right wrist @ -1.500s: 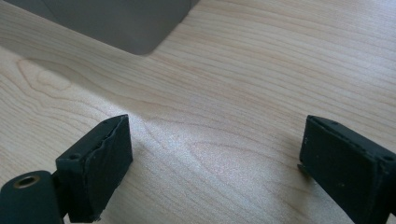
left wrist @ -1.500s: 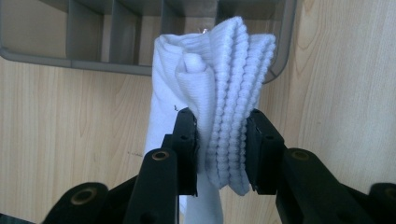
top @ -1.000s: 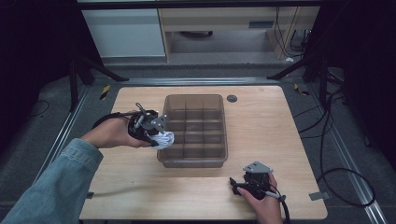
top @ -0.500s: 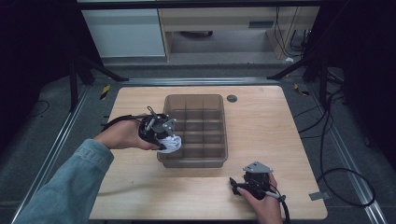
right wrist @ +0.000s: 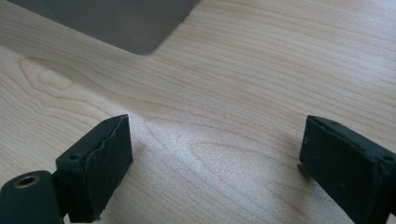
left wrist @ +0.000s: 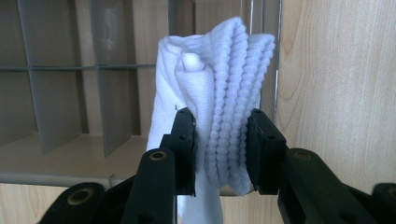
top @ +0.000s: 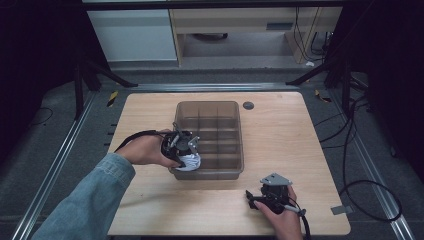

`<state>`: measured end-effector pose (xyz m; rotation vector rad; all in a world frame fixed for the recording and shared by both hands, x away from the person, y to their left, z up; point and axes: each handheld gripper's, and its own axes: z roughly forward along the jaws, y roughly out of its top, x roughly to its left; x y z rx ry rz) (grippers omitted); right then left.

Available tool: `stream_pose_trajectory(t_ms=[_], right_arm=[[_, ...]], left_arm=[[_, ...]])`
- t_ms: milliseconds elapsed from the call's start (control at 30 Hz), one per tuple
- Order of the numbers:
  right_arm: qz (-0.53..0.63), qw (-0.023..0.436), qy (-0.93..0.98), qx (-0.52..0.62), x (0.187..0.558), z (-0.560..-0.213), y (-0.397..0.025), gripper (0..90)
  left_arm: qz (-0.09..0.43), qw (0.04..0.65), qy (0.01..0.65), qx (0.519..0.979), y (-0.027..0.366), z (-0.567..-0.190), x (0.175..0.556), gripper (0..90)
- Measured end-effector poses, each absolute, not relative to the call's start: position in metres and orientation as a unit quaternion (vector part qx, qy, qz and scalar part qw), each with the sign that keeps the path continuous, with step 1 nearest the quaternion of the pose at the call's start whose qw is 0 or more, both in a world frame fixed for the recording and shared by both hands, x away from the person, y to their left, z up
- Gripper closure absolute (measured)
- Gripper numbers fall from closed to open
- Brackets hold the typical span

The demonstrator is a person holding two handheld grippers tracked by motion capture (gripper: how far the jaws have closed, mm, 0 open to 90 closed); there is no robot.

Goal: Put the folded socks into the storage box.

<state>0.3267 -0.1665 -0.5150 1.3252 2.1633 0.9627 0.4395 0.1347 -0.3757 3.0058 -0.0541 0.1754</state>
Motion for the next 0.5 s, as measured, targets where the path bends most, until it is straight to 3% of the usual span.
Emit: stream_pose_trajectory(t_ms=[500], right_arm=[[0.347,0.212,0.78,0.476,0.3265,-0.515,-0.1663,9.5]], left_arm=[[0.042,0.064,-0.01,0.997,0.1363,-0.3817,0.4427,65.9]])
